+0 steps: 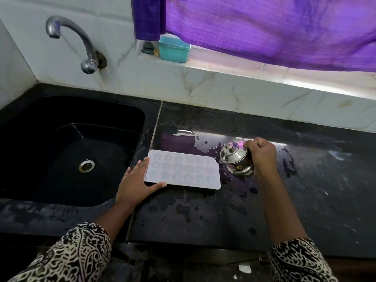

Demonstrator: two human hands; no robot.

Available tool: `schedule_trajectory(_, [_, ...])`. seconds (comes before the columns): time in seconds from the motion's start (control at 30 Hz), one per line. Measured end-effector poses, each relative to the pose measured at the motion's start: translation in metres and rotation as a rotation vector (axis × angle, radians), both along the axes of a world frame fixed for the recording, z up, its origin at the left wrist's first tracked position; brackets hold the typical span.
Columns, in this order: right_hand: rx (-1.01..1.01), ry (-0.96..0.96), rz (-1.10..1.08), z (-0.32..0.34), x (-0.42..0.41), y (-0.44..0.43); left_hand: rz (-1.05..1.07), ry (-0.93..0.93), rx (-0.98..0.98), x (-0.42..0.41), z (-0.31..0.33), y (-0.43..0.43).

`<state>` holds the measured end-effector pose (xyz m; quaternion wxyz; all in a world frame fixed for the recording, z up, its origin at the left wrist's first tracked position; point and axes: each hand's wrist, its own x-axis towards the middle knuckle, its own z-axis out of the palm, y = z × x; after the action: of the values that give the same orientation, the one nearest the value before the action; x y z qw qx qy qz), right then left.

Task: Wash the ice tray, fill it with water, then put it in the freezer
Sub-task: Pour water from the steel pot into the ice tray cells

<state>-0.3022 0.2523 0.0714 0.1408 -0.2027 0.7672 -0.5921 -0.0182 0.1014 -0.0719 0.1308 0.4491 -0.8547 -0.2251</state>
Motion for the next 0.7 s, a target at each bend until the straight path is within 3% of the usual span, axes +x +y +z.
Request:
schedule_trajectory(0.17, [-0.018, -0.05, -0.016, -0.0015, -0.0017, 0.0001, 0.003, 0.005, 0.0, -0.0002, 0.0005, 0.0005])
schedule_trajectory(0.7, [0.038, 0.051, 0.001, -0.001, -0.0029, 0.0043, 0.007, 0.007, -0.004, -0.0007, 0.0004, 0.0005])
